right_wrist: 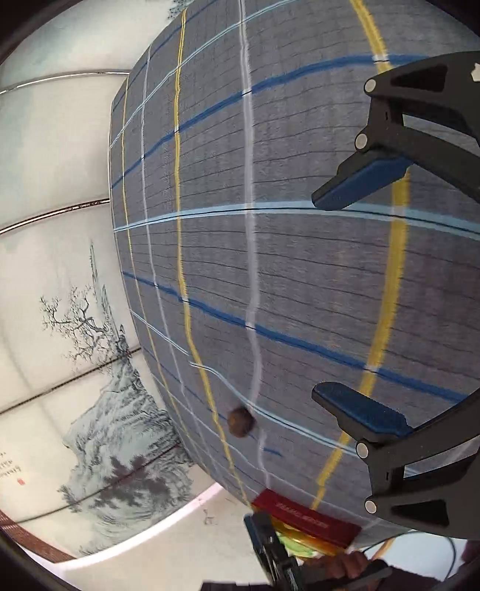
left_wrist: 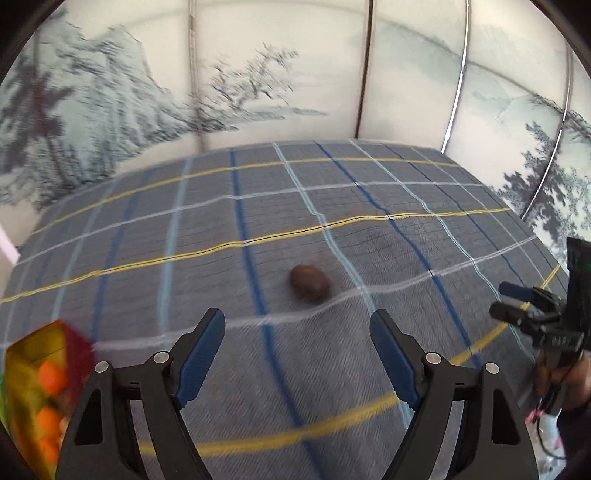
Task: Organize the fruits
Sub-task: 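Move the left gripper to the last dark brown fruit and grasp it, then carry the dark brown fruit over the tin with the left gripper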
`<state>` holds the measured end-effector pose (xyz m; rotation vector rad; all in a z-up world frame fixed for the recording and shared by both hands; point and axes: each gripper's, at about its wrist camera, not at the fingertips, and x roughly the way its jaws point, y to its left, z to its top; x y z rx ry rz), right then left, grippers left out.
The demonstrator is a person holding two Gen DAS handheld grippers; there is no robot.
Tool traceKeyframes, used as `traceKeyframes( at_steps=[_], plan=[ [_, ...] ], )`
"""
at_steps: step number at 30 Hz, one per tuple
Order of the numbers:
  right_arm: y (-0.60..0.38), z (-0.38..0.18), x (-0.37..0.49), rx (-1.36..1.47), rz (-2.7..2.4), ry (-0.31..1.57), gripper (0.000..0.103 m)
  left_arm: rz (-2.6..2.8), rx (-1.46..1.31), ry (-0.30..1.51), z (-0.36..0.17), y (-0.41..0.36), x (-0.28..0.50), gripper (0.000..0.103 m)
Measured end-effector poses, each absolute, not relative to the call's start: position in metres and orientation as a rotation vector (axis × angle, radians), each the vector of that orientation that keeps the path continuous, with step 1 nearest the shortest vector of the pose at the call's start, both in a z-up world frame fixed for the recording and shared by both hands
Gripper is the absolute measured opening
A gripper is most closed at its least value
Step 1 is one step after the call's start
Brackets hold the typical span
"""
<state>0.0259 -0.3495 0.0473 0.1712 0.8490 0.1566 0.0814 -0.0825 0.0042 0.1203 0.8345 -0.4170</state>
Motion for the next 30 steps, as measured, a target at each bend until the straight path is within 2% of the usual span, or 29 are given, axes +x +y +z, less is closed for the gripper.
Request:
traceKeyframes(
  at_steps=[3,8,11,12,13,19,30],
  plan=[
    [-0.349,0.044,0.032,0.174,0.154,0.854,0.093,-0.435,0.132,0.874,-0.011,-0.101,0.108,0.079],
    [-0.347,0.042,0.032,0.182,0.191,0.854,0.093,-0.430,0.105,0.949,-0.036,-0.115,0.140,0.067],
    [-0.348,0.042,0.033,0.199,0.215,0.858,0.093,-0.431,0.075,0.997,-0.051,-0.119,0.154,0.057],
    [-0.348,0.041,0.033,0.203,0.219,0.859,0.093,-0.428,0.086,1.017,-0.059,-0.123,0.158,0.045],
    [-0.348,0.041,0.033,0.206,0.221,0.861,0.093,-0.429,0.093,1.027,-0.063,-0.125,0.159,0.040],
    [-0.348,0.037,0.038,0.209,0.216,0.891,0.093,-0.429,0.107,0.996,-0.058,-0.122,0.146,0.039],
    [-0.344,0.035,0.041,0.179,0.202,0.899,0.093,-0.371,-0.029,0.900,0.013,-0.029,0.047,0.039]
  ],
)
